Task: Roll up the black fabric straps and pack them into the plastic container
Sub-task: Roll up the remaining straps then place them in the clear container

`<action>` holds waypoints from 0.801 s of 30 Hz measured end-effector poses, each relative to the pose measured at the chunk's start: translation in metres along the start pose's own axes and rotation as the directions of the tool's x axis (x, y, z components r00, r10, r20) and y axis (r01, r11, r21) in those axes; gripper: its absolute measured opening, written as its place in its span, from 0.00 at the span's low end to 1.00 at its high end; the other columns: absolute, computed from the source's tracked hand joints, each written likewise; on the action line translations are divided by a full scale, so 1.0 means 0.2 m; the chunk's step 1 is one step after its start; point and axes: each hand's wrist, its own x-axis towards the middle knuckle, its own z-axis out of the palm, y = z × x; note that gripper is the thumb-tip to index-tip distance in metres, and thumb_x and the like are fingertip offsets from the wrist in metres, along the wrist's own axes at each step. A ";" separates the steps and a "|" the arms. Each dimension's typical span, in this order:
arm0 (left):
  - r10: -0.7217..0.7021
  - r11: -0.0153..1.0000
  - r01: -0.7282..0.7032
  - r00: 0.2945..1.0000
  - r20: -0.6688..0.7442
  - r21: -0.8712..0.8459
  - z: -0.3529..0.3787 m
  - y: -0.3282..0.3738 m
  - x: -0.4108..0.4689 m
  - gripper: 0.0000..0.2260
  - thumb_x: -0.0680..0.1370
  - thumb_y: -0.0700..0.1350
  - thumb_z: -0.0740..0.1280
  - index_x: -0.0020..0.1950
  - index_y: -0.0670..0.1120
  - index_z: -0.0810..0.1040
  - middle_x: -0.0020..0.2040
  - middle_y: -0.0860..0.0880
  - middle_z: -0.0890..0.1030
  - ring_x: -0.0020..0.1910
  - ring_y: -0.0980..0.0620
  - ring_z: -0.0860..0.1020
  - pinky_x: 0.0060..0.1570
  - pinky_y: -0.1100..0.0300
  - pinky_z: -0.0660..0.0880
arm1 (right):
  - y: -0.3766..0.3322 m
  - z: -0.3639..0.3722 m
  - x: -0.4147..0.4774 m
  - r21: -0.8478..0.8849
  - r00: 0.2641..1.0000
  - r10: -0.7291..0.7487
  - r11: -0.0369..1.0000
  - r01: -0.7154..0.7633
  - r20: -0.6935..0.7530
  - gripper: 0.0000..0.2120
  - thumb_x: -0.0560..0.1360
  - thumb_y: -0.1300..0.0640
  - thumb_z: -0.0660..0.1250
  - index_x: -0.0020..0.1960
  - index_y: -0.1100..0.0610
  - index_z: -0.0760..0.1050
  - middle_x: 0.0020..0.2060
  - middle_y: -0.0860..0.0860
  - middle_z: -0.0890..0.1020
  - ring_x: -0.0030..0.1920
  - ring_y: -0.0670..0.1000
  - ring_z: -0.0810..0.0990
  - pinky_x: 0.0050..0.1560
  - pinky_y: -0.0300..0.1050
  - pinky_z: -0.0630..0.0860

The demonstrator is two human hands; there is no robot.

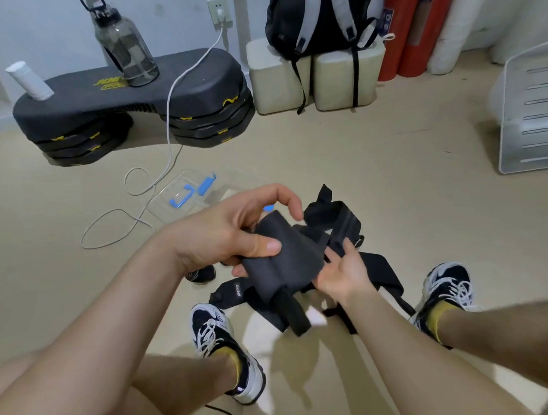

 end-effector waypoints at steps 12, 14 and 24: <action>-0.169 0.985 0.170 0.982 0.082 -0.008 -0.04 -0.17 -0.04 0.13 0.75 0.34 0.65 0.54 0.50 0.71 0.33 0.35 0.69 0.22 0.51 0.67 0.22 0.67 0.62 | -0.28 0.25 0.01 -0.298 0.936 -0.353 0.893 0.338 0.005 0.33 0.80 0.32 0.51 0.67 0.56 0.75 0.58 0.57 0.83 0.58 0.56 0.82 0.57 0.52 0.79; -0.201 0.979 0.200 0.979 0.031 0.032 -0.05 -0.20 -0.03 0.13 0.74 0.35 0.64 0.54 0.50 0.71 0.34 0.35 0.69 0.22 0.51 0.66 0.22 0.66 0.60 | -0.39 0.43 -0.12 -0.543 0.818 -0.558 0.649 0.533 0.136 0.34 0.79 0.30 0.49 0.66 0.56 0.75 0.57 0.54 0.83 0.56 0.51 0.82 0.58 0.51 0.78; -0.219 0.976 0.209 0.951 -0.218 -0.069 -0.01 -0.13 -0.01 0.22 0.79 0.29 0.62 0.67 0.51 0.69 0.33 0.46 0.72 0.21 0.51 0.68 0.20 0.66 0.63 | -0.72 0.75 -0.56 -0.454 0.554 -0.207 -0.817 0.356 0.807 0.46 0.65 0.16 0.47 0.53 0.53 0.80 0.62 0.39 0.60 0.60 0.49 0.73 0.65 0.55 0.71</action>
